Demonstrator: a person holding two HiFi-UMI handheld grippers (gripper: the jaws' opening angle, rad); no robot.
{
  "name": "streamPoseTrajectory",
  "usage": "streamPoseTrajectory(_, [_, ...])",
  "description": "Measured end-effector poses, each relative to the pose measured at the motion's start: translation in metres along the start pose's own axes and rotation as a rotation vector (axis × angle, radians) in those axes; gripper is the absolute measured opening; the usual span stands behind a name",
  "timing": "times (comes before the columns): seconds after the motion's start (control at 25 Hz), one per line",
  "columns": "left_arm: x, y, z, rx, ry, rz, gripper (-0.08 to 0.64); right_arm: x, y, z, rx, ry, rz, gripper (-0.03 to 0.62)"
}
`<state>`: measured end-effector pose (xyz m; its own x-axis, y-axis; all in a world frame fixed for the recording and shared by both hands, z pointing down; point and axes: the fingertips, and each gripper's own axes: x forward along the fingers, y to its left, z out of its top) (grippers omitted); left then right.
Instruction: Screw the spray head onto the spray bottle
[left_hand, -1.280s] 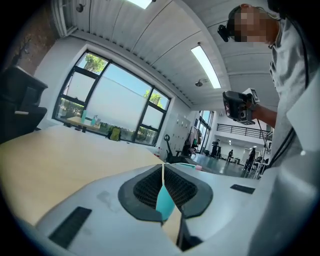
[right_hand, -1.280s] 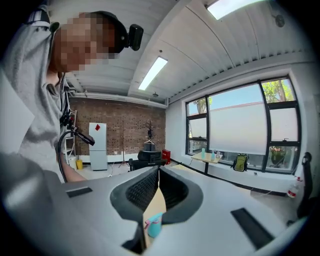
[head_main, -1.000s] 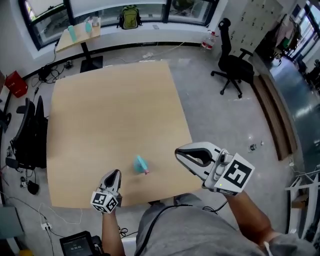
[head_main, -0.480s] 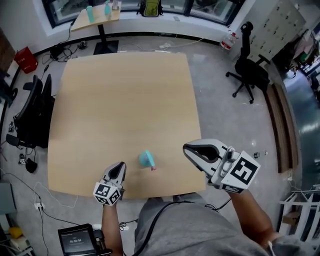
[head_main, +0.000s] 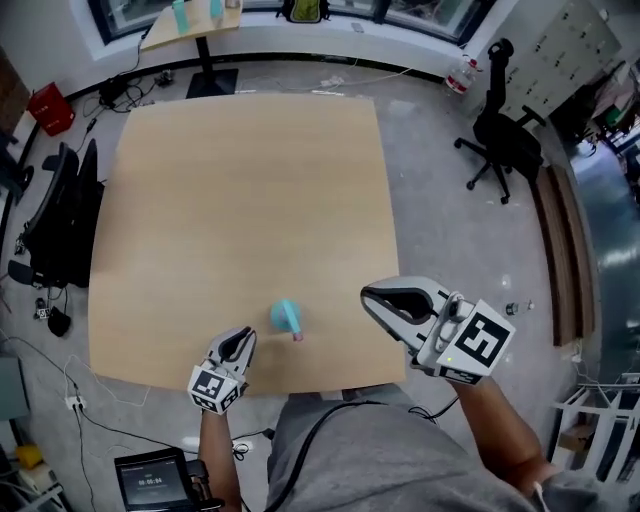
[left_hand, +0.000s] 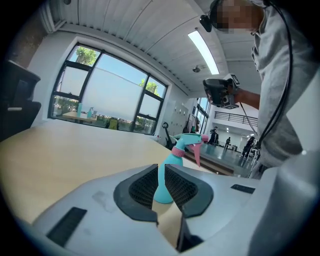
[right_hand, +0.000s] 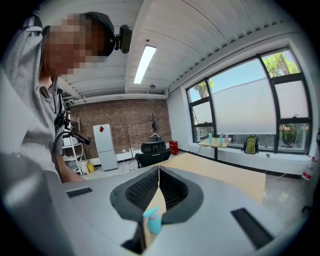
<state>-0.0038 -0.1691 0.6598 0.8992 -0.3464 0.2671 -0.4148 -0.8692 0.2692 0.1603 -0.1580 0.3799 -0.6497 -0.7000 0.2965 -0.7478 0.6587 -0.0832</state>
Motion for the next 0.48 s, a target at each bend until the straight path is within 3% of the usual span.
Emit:
streamPoseTrajectory(0.04, [0.002, -0.010, -0.005, 0.023, 0.023, -0.016, 0.030, -0.005, 0.001, -0.003, 0.013, 0.002, 0.004, 0.007])
streamPoseTrajectory(0.2, [0.024, -0.022, -0.019, 0.161, 0.106, -0.089, 0.248, -0.005, -0.009, -0.005, 0.033, -0.005, -0.004, 0.006])
streamPoseTrajectory(0.32, [0.050, -0.033, -0.040, 0.263, 0.178, -0.126, 0.327, -0.004, -0.014, -0.016, 0.045, 0.017, 0.001, 0.007])
streamPoseTrajectory(0.48, [0.089, -0.033, -0.057, 0.331, 0.224, -0.069, 0.458, -0.007, -0.018, -0.015, 0.039, 0.000, 0.019, 0.006])
